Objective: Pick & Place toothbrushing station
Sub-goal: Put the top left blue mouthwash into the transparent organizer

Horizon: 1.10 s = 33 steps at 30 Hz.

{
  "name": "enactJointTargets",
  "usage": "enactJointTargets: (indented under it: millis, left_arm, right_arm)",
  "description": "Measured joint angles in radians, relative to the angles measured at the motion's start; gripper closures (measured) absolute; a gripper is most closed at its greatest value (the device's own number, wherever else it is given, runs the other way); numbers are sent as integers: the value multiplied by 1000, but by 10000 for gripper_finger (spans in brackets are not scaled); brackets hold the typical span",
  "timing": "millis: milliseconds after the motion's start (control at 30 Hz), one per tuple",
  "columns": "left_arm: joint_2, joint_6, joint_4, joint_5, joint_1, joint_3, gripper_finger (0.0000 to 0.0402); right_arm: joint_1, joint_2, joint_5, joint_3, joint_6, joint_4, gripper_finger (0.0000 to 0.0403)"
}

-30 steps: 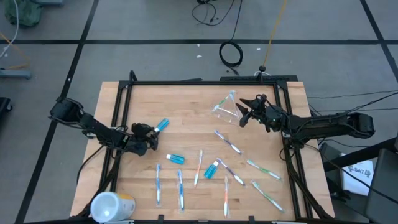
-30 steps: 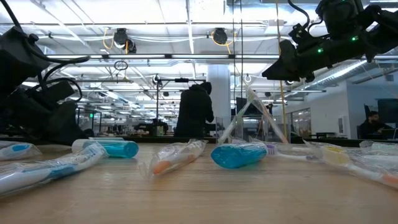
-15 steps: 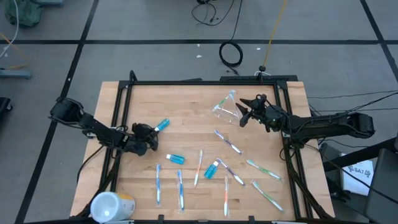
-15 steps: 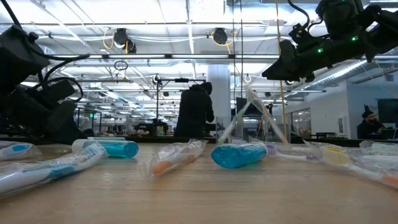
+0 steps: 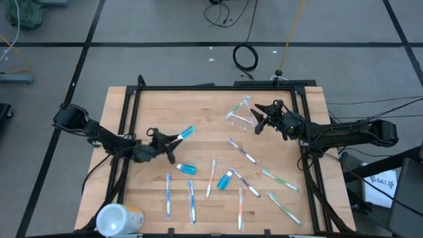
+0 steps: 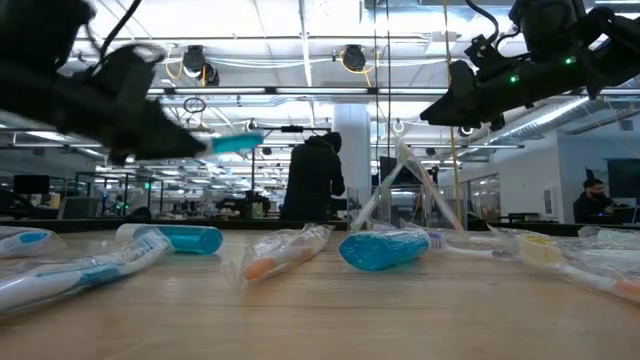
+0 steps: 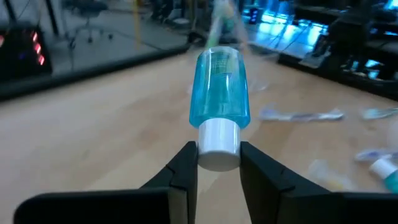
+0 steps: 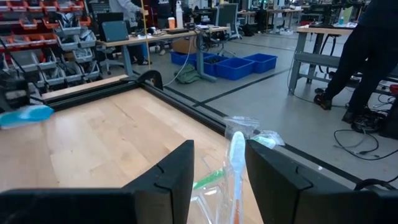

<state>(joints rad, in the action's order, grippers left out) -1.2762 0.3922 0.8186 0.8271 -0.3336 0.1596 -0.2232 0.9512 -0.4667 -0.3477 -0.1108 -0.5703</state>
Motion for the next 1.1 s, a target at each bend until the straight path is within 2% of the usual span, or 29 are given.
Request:
enactJointTargets:
  millis: [100, 233, 333, 400, 633, 767, 867, 967, 1100]
  left_arm:
    - [0, -87, -116, -72, 36, 133, 303]
    - [-1, -141, -473, -171, 105, 363, 300]
    - [-1, -165, -724, -202, 157, 536, 300]
    - [0, -180, -834, -214, 190, 627, 299]
    - [-55, -391, -971, -271, 267, 869, 307]
    - [-144, -514, -1079, -273, 313, 1016, 311]
    - [-237, -622, -1221, -284, 351, 1131, 312]
    - [-346, -793, -1327, -275, 378, 1228, 312]
    - [-471, -1062, -1322, -251, 396, 1323, 313]
  right_arm:
    - [0, 0, 0, 0, 0, -10, 268]
    - [0, 0, 0, 0, 0, -13, 268]
    - [0, 0, 0, 0, 1, -17, 268]
    - [0, 0, 0, 0, 9, -23, 268]
    - [0, 0, 0, 0, 47, -29, 268]
    - [0, 0, 0, 0, 46, -16, 268]
    - [0, 0, -1, 0, 45, -14, 268]
    - [0, 0, -1, 0, 45, -13, 268]
    - [0, 0, -6, 0, 45, -12, 268]
